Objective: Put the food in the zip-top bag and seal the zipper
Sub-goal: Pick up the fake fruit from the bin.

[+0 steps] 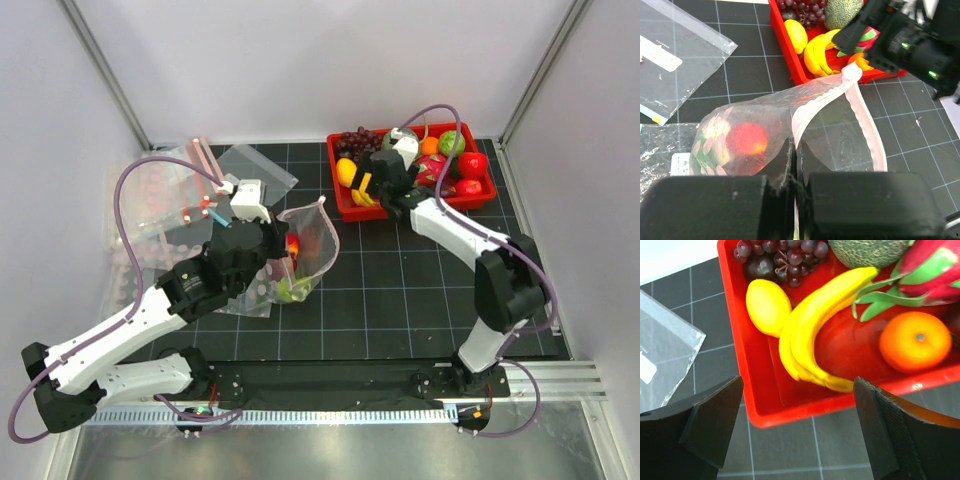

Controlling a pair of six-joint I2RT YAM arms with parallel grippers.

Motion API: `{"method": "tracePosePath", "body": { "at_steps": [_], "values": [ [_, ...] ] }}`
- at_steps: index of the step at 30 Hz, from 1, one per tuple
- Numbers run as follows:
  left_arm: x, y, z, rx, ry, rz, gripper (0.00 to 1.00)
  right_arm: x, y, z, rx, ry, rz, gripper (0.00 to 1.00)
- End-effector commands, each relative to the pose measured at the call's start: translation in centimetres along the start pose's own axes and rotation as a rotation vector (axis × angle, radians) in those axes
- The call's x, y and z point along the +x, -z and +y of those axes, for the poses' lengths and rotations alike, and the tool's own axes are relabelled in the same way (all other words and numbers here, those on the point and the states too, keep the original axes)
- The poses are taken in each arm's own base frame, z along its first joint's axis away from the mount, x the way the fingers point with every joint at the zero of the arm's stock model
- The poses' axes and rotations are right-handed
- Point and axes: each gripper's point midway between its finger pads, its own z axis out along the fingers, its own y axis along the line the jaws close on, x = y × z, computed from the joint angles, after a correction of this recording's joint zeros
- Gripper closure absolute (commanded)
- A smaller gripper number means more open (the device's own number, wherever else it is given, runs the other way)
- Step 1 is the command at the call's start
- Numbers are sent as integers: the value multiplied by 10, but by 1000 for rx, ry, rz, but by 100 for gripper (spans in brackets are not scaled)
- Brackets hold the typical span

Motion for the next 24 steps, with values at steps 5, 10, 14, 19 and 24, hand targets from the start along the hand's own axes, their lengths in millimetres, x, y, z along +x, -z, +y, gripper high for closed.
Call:
{"method": "tracePosePath", "body": {
  "at_steps": [5, 10, 14, 19, 24],
  "values": [
    [-17, 2, 1, -16, 34, -66, 100, -23, -43, 46, -84, 94, -20, 10],
    [-18, 3, 3, -19, 39, -74, 99, -41, -72, 56, -85, 244, -49, 20],
    [-19, 3, 3, -20, 38, -74, 100, -35, -103, 50, -85, 314, -11, 33],
    [-19, 2, 3, -23, 36, -73, 100, -21, -127, 51, -140, 365, 2, 36],
    [-17, 1, 3, -29, 30, -69, 100, 1, -146, 55, -210, 370, 55, 32]
  ]
}}
